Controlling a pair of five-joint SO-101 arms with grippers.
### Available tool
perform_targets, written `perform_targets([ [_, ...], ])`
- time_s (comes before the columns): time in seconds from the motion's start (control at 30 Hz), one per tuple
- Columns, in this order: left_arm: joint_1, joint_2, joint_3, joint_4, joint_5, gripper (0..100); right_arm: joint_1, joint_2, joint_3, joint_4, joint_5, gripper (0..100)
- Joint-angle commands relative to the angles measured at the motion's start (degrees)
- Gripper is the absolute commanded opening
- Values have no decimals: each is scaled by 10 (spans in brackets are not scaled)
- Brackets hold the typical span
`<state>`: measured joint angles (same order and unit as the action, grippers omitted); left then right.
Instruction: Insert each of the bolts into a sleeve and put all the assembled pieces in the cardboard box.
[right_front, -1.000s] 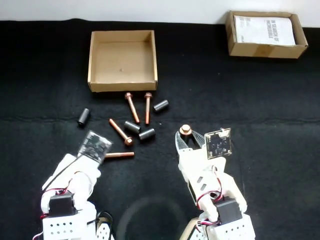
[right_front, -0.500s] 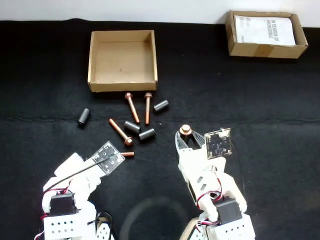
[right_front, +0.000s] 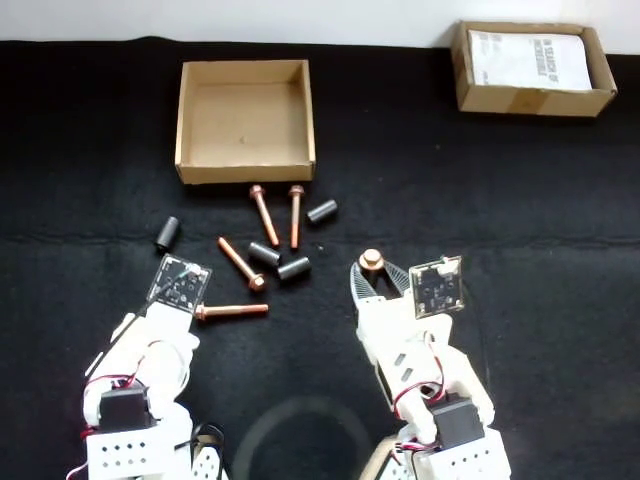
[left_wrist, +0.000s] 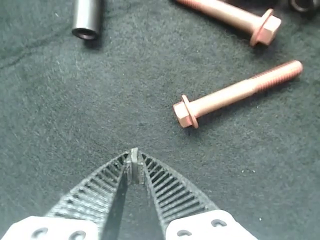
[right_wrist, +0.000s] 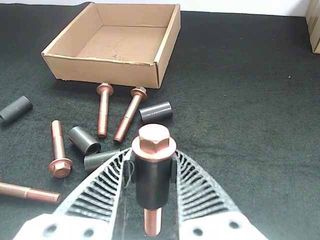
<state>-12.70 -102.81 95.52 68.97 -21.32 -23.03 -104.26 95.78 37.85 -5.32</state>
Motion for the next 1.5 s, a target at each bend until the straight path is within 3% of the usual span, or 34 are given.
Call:
perform_targets([
  [0.0,-5,-4,-2,-10,12,9,8,-4,46,0,4,6],
  [0.17,-5,-4,-5,-51,235,9,26,-4,46,0,4,6],
  [0.23,-2,-4,0,-53,285,9,26,-4,44,-1,4,6],
  [0.63,-1,-4,15,-55,294,9,23,61,-70,-4,4,6],
  [0.93,-1,-4,15,-53,294,9,18,484,-366,-61,2,6],
  [1.33,-5,-4,15,-55,291,9,9,942,-835,7,5,6],
  [1.47,-5,-4,15,-54,291,9,-8,1074,-1022,97,93,6],
])
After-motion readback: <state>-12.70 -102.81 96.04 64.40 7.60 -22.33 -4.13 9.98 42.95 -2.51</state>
